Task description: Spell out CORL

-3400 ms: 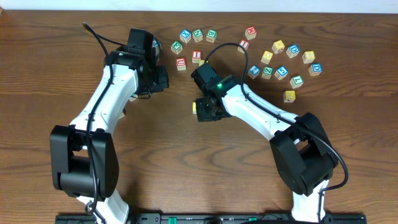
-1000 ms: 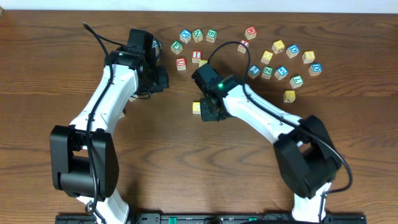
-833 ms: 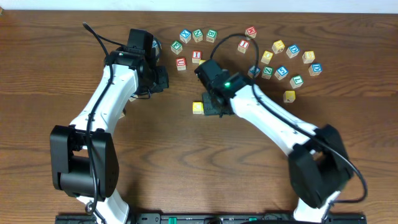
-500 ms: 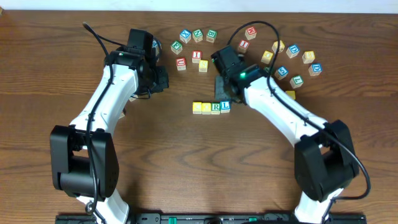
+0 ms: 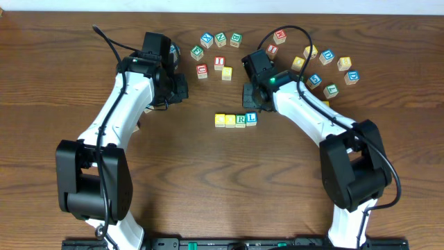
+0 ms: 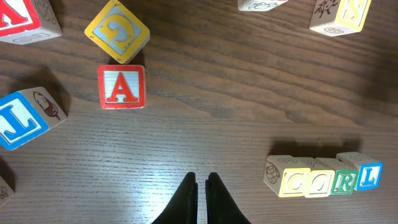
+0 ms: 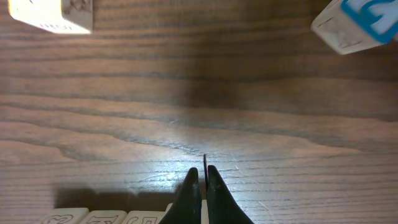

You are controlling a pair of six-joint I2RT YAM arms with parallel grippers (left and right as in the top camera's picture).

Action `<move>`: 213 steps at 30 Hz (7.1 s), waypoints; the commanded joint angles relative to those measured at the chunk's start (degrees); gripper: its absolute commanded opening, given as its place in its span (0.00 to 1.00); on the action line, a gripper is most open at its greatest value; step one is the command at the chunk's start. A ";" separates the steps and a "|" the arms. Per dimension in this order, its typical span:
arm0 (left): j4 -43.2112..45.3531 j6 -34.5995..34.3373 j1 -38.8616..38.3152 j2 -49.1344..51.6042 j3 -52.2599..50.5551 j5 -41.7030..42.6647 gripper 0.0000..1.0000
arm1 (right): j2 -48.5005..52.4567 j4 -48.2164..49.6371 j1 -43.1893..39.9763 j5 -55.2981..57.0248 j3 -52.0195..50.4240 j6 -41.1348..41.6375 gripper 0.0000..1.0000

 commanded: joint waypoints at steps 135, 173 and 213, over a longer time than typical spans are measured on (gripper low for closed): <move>0.79 -0.35 -2.34 -1.05 0.09 -0.76 0.08 | -2.40 -5.97 0.90 -4.52 -4.48 5.81 0.01; 0.81 -0.35 -2.34 -1.05 0.09 -0.76 0.08 | -4.24 -4.72 0.00 -1.81 -7.67 6.01 0.01; 1.64 -0.35 -2.34 -1.05 0.09 -0.76 0.08 | -4.24 -3.13 1.38 -3.32 -7.67 1.92 0.02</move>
